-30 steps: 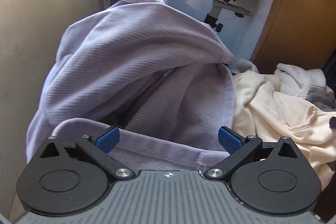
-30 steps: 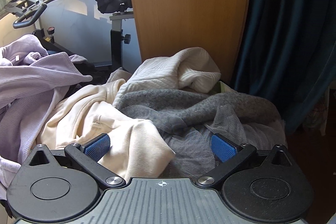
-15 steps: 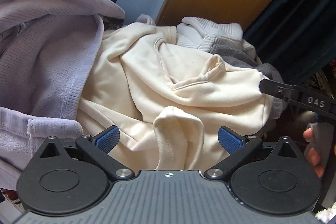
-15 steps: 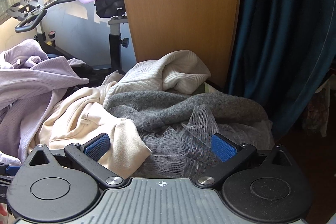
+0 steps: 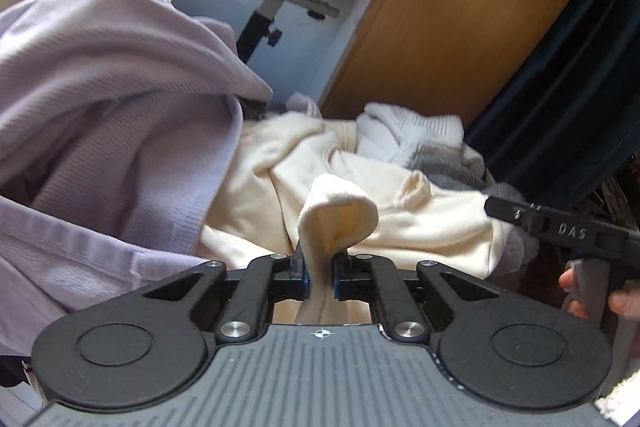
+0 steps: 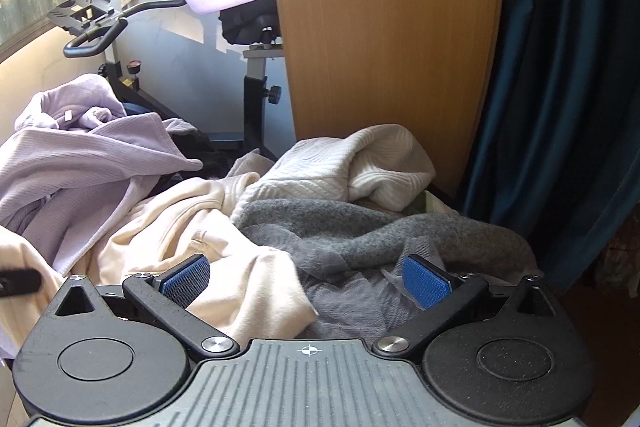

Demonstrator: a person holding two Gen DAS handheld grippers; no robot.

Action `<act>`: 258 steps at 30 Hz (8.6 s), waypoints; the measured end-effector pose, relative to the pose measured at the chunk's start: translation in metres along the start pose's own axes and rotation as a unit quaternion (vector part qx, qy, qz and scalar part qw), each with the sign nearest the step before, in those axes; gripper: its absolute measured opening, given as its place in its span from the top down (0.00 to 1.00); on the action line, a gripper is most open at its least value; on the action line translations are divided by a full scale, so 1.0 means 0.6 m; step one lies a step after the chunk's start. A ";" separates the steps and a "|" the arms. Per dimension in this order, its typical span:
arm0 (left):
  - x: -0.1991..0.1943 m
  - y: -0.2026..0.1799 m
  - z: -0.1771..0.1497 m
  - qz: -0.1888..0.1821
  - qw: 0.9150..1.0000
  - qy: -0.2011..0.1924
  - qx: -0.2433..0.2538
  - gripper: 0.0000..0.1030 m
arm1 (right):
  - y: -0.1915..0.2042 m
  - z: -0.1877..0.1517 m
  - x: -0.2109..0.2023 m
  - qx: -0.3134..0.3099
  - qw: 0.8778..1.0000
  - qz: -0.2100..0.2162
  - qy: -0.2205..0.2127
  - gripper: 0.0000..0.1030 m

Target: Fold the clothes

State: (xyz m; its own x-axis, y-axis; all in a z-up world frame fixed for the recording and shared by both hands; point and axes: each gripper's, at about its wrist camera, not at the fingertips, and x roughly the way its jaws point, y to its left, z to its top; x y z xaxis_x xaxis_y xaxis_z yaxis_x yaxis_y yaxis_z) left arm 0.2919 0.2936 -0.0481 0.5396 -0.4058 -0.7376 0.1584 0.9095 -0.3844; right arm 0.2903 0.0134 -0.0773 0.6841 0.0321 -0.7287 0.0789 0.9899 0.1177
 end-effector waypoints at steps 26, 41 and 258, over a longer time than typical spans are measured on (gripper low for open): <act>-0.288 -0.051 0.108 -0.007 0.958 -0.286 0.023 0.92 | 0.011 0.145 -0.170 0.043 0.962 0.162 -0.214 0.90; -0.213 -0.063 0.069 0.000 0.981 -0.196 0.016 0.95 | -0.035 0.143 -0.130 0.030 0.968 0.142 -0.205 0.90; 0.000 0.201 0.124 0.221 0.971 -0.081 0.042 0.89 | -0.080 0.206 -0.192 0.075 0.944 0.191 -0.259 0.88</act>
State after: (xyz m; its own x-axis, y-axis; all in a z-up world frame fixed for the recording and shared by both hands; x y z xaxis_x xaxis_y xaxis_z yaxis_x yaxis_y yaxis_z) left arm 0.3725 0.4099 -0.0534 0.6920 0.0399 -0.7208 -0.0549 0.9985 0.0026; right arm 0.2971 -0.0550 0.0845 0.9430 0.2725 -0.1909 -0.1698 0.8876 0.4281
